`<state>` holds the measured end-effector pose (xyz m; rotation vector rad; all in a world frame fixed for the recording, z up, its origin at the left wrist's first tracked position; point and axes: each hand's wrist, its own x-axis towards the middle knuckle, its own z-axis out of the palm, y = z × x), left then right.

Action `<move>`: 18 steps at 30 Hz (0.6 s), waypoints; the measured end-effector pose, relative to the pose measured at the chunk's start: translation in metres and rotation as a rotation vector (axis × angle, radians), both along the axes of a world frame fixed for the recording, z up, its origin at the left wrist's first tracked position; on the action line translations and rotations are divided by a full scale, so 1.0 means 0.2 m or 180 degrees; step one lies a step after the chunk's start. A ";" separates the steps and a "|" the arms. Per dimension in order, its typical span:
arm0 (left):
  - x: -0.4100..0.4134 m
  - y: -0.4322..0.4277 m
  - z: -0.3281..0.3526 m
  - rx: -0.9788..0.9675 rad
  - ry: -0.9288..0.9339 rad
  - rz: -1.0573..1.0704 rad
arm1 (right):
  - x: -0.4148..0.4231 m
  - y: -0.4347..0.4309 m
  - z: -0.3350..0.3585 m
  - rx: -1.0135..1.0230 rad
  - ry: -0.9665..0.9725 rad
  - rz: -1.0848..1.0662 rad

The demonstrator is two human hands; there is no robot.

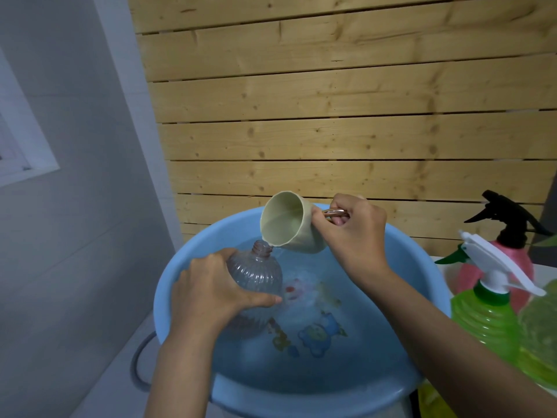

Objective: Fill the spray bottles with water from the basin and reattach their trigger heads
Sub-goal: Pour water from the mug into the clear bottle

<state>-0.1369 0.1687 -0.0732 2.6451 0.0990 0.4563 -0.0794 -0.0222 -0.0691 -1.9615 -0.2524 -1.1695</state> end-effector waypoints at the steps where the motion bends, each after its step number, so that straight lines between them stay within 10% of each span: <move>1: 0.00 0.00 0.00 0.0013 -0.0002 -0.0002 | 0.00 0.00 0.00 -0.0019 -0.0024 0.0000; 18: 0.00 0.00 0.00 0.0034 0.0031 0.0010 | -0.02 0.01 0.01 -0.0167 -0.0150 -0.0065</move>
